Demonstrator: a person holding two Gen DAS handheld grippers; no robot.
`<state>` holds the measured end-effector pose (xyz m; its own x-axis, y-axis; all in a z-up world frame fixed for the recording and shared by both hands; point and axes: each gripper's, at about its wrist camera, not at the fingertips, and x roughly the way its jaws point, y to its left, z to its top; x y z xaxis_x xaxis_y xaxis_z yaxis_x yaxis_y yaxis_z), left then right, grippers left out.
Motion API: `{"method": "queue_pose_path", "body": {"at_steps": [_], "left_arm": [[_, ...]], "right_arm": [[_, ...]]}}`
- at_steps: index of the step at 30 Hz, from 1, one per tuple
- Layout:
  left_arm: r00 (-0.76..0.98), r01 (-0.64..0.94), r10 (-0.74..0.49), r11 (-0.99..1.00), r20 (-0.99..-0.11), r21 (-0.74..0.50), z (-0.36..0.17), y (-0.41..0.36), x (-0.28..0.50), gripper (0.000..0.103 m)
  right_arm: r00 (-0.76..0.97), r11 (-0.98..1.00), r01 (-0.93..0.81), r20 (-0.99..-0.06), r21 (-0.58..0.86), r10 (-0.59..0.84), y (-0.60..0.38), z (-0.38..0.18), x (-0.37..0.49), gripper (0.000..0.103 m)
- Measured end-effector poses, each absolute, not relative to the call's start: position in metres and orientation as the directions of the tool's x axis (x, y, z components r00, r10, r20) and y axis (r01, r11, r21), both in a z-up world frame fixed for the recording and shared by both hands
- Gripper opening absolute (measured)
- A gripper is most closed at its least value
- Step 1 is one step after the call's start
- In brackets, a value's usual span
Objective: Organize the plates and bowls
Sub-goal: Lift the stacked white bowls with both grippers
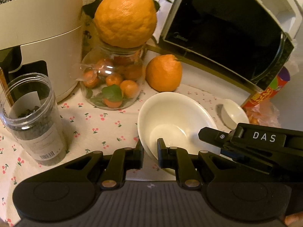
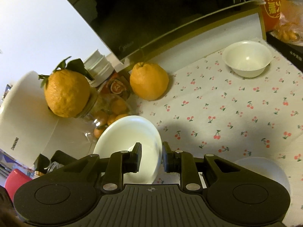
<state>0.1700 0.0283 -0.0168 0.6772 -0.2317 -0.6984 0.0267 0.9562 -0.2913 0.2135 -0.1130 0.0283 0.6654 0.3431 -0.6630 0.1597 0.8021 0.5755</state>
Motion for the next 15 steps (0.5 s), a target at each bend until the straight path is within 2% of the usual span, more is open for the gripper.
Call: {"method": "queue_pose_path", "body": {"at_steps": [15], "left_arm": [[0.65,0.127,-0.337,0.932,-0.681,-0.339,-0.002,0.004,0.141,0.013]], "right_arm": [[0.677,0.795,0.166,-0.653,0.584,0.338,-0.152,0.054,0.164,0.022]]}}
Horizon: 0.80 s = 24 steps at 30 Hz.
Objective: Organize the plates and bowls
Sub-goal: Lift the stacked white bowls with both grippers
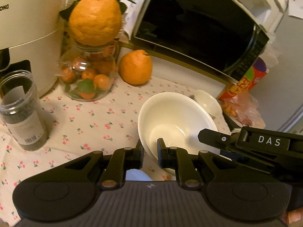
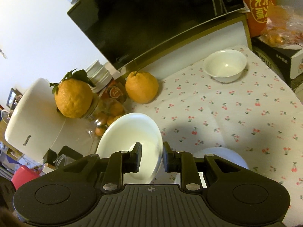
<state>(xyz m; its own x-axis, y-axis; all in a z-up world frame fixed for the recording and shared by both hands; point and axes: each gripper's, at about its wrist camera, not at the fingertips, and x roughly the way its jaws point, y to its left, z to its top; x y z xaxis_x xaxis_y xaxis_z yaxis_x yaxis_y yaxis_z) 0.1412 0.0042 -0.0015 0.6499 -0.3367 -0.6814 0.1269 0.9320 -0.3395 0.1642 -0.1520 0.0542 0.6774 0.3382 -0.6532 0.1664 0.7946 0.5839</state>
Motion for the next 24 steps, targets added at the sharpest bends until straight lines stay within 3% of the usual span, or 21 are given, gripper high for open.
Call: {"method": "queue_pose_path", "body": {"at_steps": [24], "left_arm": [[0.547,0.322,-0.449,0.892,-0.706,-0.318,-0.008,-0.053,0.114,0.013]], "right_arm": [[0.642,0.799,0.25,-0.712,0.546,0.285,-0.216,0.049,0.109,0.023]]}}
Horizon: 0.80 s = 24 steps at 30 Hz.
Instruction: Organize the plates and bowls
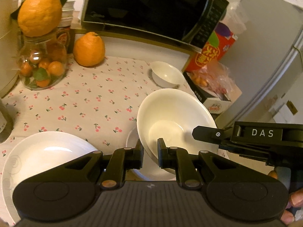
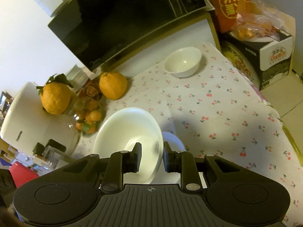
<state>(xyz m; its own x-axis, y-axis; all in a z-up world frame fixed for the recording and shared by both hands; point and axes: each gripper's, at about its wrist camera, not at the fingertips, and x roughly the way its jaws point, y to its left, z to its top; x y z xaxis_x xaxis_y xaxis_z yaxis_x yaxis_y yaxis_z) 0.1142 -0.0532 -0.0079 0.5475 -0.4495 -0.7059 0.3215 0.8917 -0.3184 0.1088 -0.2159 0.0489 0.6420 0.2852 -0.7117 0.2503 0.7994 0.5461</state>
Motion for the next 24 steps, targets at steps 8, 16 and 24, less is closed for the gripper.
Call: {"method": "queue_pose_path", "body": {"at_steps": [8,16,24], "left_arm": [[0.519,0.33,-0.435,0.896,-0.736,-0.297,-0.022,-0.064,0.117,0.013],[0.52,0.342,-0.366,0.917,-0.772,-0.204,-0.035,-0.072,0.119,0.014],[0.536,0.351,-0.332,0.924,-0.776,-0.153,-0.038,-0.073,0.119,0.015]], "right_arm": [[0.597,0.802,0.292,-0.755,0.521,0.272,-0.223,0.033,0.106,0.024],[0.549,0.808,0.323,-0.793,0.493,0.264,-0.219,0.015,0.114,0.024],[0.521,0.822,0.333,-0.817,0.461,0.247,-0.211,0.005,0.123,0.024]]}}
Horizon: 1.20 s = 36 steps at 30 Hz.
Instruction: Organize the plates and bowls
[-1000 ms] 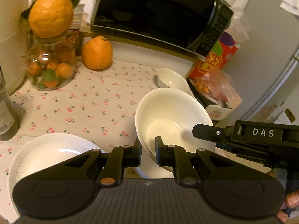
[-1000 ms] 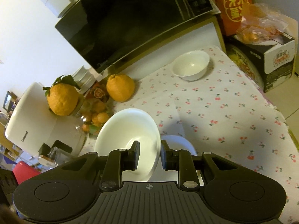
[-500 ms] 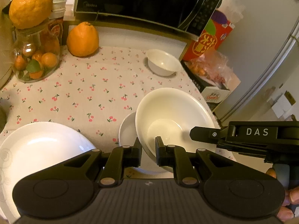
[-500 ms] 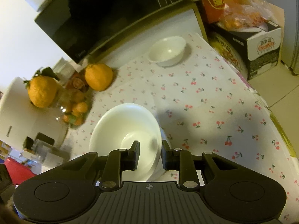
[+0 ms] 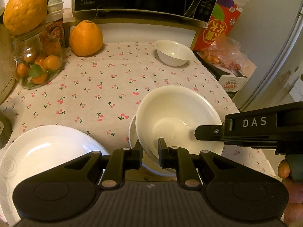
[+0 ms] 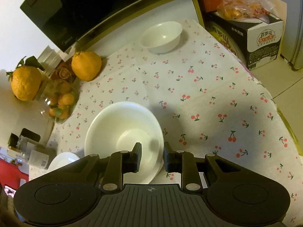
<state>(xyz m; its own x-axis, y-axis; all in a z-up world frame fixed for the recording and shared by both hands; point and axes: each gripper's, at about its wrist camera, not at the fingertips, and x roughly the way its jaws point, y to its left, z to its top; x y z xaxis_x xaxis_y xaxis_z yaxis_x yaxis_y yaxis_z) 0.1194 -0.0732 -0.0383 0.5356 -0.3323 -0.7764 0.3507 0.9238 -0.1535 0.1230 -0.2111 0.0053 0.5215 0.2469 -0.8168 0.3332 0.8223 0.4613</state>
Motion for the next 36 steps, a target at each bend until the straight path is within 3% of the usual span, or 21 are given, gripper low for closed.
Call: {"method": "queue_pose_path", "body": {"at_steps": [13,15,17,20,24,36], "left_arm": [[0.549,0.358,-0.328,0.923,-0.769,-0.138,-0.039,-0.075,0.12,0.019],[0.551,0.365,-0.334,0.921,-0.765,-0.139,-0.038,-0.075,0.119,0.025],[0.552,0.375,-0.342,0.916,-0.761,-0.139,-0.038,-0.076,0.119,0.037],[0.542,0.402,-0.359,0.905,-0.76,-0.141,-0.038,-0.078,0.118,0.052],[0.55,0.429,-0.346,0.898,-0.76,-0.099,-0.037,-0.083,0.114,0.074],[0.561,0.469,-0.331,0.882,-0.759,-0.038,-0.037,-0.086,0.109,0.087]], "right_arm": [[0.502,0.834,0.333,-0.832,0.439,0.237,-0.206,0.0,0.127,0.026],[0.503,0.831,0.335,-0.83,0.443,0.24,-0.206,0.001,0.127,0.027],[0.502,0.826,0.336,-0.828,0.452,0.249,-0.207,0.002,0.127,0.029],[0.511,0.818,0.343,-0.822,0.462,0.25,-0.21,0.004,0.126,0.049],[0.524,0.806,0.356,-0.815,0.473,0.247,-0.215,0.007,0.125,0.054],[0.516,0.791,0.382,-0.821,0.477,0.245,-0.222,0.004,0.125,0.058]]}}
